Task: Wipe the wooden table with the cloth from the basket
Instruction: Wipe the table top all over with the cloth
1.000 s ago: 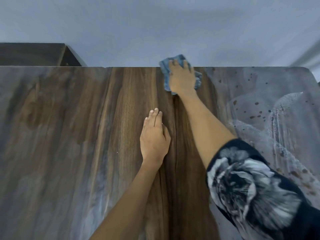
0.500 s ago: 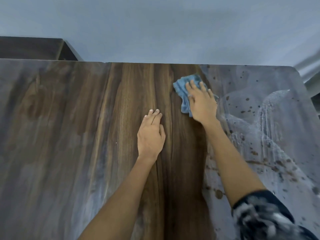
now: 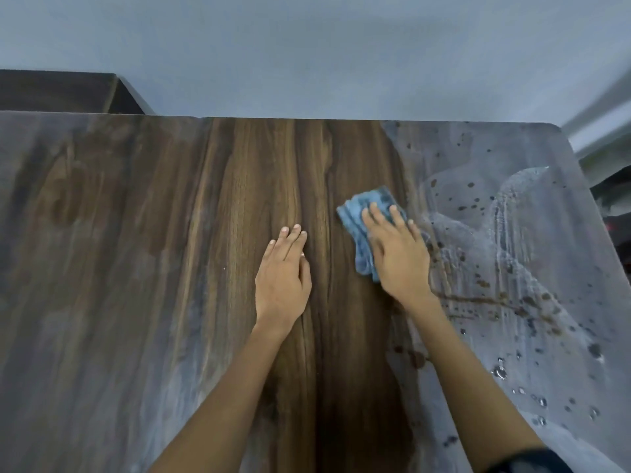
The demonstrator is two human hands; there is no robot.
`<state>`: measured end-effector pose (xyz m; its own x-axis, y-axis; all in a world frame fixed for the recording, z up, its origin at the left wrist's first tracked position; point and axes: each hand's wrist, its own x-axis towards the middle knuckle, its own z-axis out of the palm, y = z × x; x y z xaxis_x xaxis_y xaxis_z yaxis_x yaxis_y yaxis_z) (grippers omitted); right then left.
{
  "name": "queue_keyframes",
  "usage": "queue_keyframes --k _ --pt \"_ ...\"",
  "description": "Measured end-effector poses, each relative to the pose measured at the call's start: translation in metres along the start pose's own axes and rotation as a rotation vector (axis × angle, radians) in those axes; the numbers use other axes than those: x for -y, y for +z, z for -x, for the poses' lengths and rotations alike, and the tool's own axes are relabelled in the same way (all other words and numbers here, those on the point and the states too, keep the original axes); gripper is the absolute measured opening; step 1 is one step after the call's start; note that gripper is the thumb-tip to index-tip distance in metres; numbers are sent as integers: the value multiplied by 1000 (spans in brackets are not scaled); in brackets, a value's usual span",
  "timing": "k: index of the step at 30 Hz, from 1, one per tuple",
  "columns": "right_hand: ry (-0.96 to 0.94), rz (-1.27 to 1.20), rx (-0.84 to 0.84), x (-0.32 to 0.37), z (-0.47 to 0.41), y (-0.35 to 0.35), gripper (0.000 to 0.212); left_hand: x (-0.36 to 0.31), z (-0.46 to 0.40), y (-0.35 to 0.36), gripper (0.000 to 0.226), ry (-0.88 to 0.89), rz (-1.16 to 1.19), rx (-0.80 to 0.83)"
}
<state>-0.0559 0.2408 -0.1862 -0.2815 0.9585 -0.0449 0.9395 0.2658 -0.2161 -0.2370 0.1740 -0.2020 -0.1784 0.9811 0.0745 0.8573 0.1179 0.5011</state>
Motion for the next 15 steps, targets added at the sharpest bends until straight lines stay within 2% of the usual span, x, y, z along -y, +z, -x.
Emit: queue_keyframes --k 4,7,11,13,15 --pt "160 35 -35 17 -55 0 45 -3 6 -2 39 -30 -26 10" --pt "14 18 12 44 -42 6 45 0 13 -2 41 -14 -19 27" --pt "-249 41 88 47 55 13 54 8 29 -3 45 38 -7 56" --pt "-249 87 146 30 90 13 62 11 38 -7 45 50 -15 67" --pt "-181 108 120 17 88 9 56 11 45 -10 46 55 -30 72"
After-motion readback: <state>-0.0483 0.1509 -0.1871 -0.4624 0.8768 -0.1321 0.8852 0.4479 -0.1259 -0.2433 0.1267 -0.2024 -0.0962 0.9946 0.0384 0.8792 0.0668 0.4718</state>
